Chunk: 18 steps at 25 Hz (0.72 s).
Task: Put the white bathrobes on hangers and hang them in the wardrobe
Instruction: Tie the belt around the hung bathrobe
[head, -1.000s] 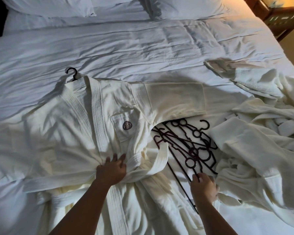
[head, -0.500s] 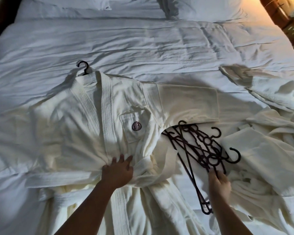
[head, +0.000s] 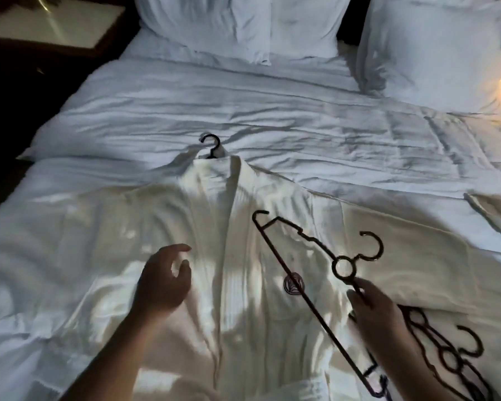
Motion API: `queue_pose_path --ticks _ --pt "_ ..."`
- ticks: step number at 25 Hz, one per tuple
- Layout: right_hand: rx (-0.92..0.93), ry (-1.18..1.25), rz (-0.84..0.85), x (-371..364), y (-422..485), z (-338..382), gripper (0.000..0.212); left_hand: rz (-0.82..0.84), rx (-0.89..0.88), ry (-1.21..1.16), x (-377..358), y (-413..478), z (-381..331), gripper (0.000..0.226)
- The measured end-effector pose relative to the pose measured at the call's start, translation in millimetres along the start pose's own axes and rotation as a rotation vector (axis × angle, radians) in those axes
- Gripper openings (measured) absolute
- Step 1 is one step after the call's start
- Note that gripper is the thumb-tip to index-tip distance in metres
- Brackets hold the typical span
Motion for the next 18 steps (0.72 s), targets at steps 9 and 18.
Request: queue_pose_path --ticks 9,18 --pt "0.211 -0.175 -0.126 -62.9 106.8 110.5 0.021 -0.255 -0.247 0.277 -53.1 142.8 54.7 0.066" --pt "0.466 -0.238 -0.110 -128.2 159.3 195.0 0.020 -0.352 -0.375 0.256 -62.2 144.6 65.7 0.062"
Point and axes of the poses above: each hand's wrist, its own y-axis towards the middle knuckle, its own x-axis out of the back of the hand, z = x × y, the point moved 6 cm from there along y, towards the middle knuckle, and after that the axes turned 5 degrees about -y, right-handed, at the moved point
